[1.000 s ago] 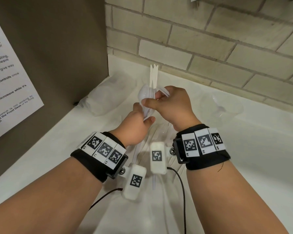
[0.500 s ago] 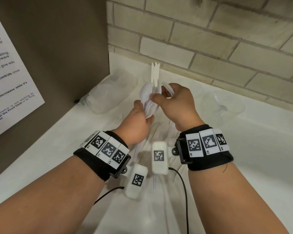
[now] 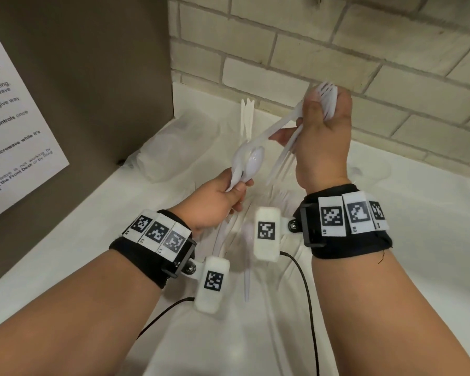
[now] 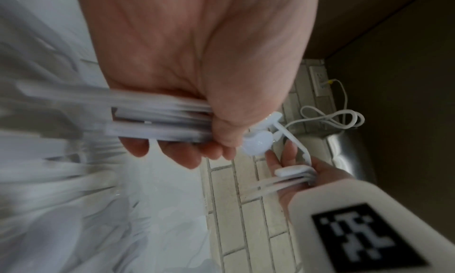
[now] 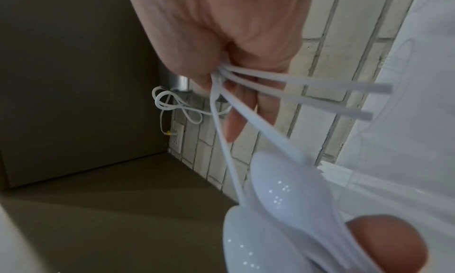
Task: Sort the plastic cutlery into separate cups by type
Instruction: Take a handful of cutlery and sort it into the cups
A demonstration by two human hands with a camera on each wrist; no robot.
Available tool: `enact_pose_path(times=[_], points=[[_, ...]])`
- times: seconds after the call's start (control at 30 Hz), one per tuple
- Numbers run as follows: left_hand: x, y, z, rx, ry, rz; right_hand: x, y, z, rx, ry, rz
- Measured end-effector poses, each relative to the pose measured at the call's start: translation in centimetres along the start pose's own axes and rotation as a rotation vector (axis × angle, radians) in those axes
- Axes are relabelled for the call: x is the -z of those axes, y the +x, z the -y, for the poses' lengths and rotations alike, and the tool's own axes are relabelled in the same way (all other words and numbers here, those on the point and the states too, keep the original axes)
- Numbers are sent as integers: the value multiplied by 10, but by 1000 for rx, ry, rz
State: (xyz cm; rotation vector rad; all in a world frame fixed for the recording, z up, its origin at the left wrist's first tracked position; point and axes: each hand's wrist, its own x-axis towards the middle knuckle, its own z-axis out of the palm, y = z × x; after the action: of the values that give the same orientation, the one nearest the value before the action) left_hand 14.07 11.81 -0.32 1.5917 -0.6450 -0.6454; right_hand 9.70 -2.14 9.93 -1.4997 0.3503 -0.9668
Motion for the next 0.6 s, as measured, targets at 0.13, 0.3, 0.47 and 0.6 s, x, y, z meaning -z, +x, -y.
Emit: enact_pose_path(times=[0.13, 0.3, 0.47, 0.6], points=[[1, -1, 2, 29, -106, 51, 5, -1, 4, -13, 112, -20], [4, -3, 2, 53, -229, 101, 17, 7, 14, 24, 252, -134], [4, -4, -1, 54, -485, 292, 16, 2, 2, 62, -111, 104], [6, -3, -2, 64, -647, 433, 20, -4, -6, -252, -190, 410]])
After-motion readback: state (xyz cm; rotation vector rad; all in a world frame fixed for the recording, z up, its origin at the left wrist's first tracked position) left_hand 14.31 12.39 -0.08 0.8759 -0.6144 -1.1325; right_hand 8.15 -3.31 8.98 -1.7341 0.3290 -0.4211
